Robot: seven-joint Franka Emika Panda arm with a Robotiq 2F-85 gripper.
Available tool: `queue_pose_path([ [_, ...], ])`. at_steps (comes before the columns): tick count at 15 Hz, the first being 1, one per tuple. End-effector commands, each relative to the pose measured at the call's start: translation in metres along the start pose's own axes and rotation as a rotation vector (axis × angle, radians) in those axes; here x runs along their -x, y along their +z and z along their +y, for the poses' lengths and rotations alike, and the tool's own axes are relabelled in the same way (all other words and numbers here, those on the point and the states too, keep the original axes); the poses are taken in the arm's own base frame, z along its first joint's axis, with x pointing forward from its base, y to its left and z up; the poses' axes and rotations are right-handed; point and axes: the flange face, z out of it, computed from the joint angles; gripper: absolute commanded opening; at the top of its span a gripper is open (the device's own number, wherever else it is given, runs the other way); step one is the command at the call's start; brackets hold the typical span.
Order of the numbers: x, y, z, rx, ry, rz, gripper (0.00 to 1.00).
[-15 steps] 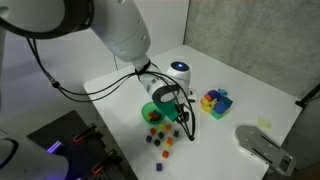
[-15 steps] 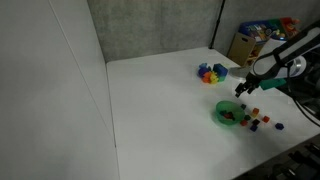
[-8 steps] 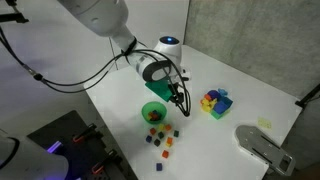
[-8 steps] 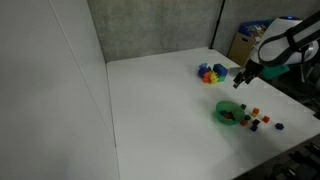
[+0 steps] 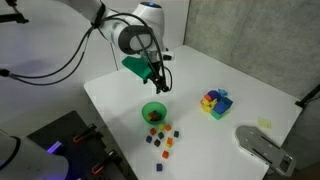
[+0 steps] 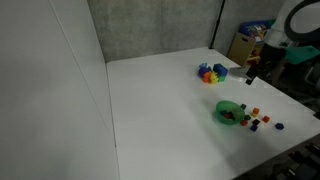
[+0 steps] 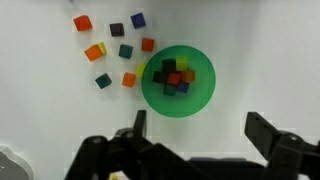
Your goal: Take a block out of the bowl
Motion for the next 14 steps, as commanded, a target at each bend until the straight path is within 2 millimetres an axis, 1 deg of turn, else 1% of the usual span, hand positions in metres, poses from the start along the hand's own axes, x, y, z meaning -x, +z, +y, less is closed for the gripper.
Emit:
queue_pose_path([
  [1, 0.042, -0.050, -0.012, 0.022, 0.025, -0.045, 1.00],
  [2, 0.051, -0.063, -0.014, 0.030, 0.032, -0.053, 1.00],
  [6, 0.078, -0.126, -0.021, 0.120, 0.089, -0.044, 1.00],
  [8, 0.089, -0.146, -0.025, 0.144, 0.104, -0.043, 1.00],
  [10, 0.097, -0.158, -0.027, 0.157, 0.111, -0.045, 1.00],
  [11, 0.089, -0.148, -0.025, 0.127, 0.089, -0.046, 1.00],
  [12, 0.092, -0.152, -0.026, 0.129, 0.089, -0.039, 1.00],
  [14, 0.092, -0.151, -0.026, 0.129, 0.089, -0.043, 1.00],
])
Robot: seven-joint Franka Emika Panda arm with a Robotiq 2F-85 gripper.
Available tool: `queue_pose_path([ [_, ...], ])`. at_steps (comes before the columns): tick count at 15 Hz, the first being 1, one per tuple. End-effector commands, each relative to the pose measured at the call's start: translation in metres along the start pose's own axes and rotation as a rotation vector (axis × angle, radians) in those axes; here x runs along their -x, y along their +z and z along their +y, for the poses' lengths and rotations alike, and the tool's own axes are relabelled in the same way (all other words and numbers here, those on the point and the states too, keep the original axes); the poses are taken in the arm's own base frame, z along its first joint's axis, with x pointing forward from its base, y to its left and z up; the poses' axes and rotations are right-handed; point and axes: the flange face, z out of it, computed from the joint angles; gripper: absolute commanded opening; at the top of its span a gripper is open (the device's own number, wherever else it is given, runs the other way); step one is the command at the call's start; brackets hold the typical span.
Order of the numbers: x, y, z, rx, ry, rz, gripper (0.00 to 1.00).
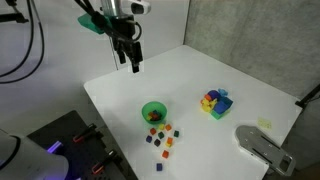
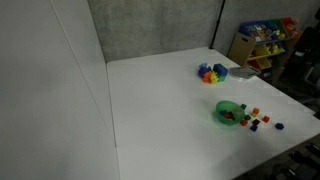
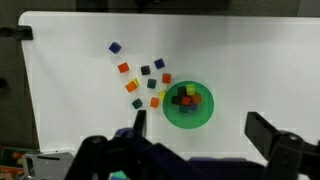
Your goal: Take a block out of the bowl
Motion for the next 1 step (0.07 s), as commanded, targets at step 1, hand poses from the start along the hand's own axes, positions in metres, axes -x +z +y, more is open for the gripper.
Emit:
queue_pose_path([
  [1, -0.0012, 0.0020, 0.0001, 0.000, 0.000, -0.006, 1.00],
])
